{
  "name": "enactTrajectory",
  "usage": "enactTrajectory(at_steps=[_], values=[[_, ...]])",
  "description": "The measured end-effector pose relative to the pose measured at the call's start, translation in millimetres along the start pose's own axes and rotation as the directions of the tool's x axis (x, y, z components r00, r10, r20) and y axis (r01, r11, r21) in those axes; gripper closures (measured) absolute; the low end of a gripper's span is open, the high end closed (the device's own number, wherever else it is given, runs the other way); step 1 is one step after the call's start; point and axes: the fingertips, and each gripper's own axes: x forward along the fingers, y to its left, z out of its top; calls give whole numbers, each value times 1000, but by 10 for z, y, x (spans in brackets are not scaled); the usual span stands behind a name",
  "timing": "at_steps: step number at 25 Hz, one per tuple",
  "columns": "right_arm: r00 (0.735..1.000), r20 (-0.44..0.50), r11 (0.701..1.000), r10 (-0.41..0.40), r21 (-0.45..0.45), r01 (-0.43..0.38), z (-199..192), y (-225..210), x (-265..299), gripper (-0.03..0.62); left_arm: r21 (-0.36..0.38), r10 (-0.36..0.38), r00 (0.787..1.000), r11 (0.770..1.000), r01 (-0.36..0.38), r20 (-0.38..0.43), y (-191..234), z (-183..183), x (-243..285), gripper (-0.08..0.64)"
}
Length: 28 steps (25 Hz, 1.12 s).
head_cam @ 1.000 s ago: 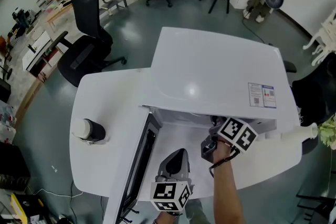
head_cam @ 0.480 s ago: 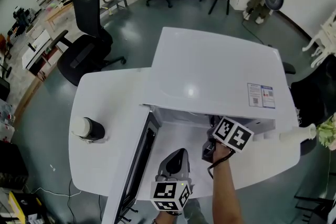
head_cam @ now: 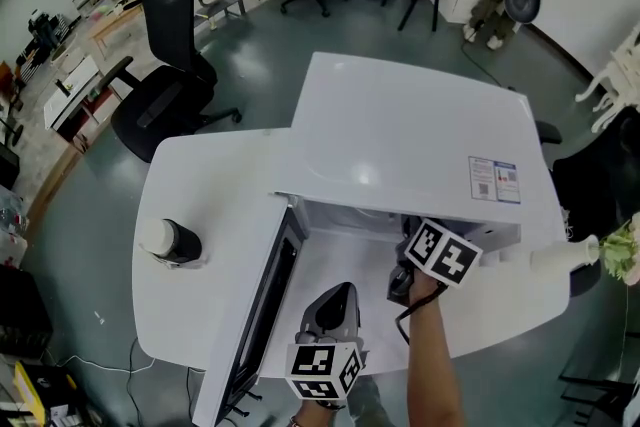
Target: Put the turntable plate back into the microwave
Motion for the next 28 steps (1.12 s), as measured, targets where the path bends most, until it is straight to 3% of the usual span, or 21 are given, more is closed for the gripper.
enactTrajectory(at_steps=[12, 28], values=[[998, 9, 996, 65, -68, -65, 9, 171, -300, 392, 19, 10, 1000, 1000, -10, 17, -121, 162, -191, 560], [980, 42, 958, 194, -224, -179, -112, 419, -1420, 405, 78, 10, 999, 997, -13, 37, -450, 484, -725, 560]])
